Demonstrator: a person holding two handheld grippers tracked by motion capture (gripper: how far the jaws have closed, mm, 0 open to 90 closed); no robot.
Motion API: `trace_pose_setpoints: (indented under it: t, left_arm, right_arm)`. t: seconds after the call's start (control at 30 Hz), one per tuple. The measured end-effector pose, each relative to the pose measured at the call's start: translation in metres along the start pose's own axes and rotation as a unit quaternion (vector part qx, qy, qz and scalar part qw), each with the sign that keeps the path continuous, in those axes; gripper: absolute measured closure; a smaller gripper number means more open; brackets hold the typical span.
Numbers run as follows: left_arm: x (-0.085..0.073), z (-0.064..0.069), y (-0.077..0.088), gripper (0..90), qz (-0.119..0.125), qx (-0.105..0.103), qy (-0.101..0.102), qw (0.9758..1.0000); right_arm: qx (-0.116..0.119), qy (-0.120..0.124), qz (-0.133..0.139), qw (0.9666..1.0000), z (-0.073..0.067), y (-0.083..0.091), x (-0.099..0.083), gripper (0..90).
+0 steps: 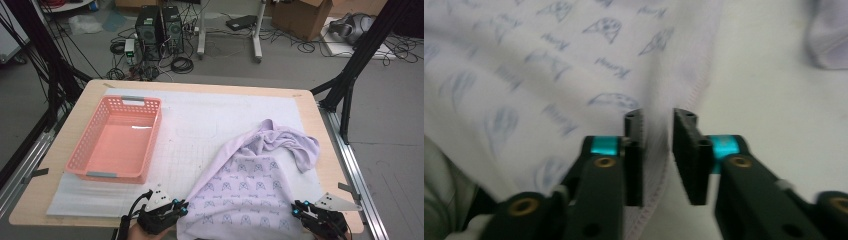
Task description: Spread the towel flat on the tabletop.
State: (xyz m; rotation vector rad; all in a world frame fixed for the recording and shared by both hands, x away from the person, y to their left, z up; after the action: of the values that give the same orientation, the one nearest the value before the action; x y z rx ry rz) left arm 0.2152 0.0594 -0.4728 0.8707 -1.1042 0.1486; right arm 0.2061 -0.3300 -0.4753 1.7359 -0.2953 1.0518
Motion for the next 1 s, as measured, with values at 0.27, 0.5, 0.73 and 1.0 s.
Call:
trace_pose_setpoints:
  t: [0.27, 0.5, 0.73, 1.0]
  left_arm:
    - [0.021, -0.002, 0.001, 46.9, 0.041, 0.013, -0.012, 0.9990]
    - [0.042, -0.011, -0.011, 46.9, 0.053, 0.018, -0.006, 0.9984]
    - [0.073, -0.019, -0.036, 46.9, 0.049, 0.009, -0.010, 0.9987]
    - [0.102, -0.040, -0.061, 47.3, 0.052, -0.009, -0.015, 0.9985]
  right_arm:
    - [-0.024, -0.025, 0.036, 0.9988, 0.011, -0.012, 0.020, 56.0]
    - [-0.034, -0.024, 0.014, 0.9990, 0.013, -0.039, 0.032, 56.7]
    - [-0.016, -0.009, -0.018, 0.9997, 0.025, -0.054, 0.032, 86.1]
    - [-0.002, 0.046, -0.072, 0.9963, 0.028, -0.030, 0.022, 86.0]
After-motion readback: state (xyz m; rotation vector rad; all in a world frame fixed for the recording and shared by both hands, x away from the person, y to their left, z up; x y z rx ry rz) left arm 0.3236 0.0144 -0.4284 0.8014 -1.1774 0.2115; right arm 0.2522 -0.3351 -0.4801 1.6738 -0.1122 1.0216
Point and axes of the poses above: each handheld gripper's, and its own axes: y roughly backward along the jaws, x roughly out of its top, z roughly to its right, the point moved 6 cm from there along -y, roughly forward along the jaws, and after that the axes turned 3 degrees about -y, right-handed, at the moved point
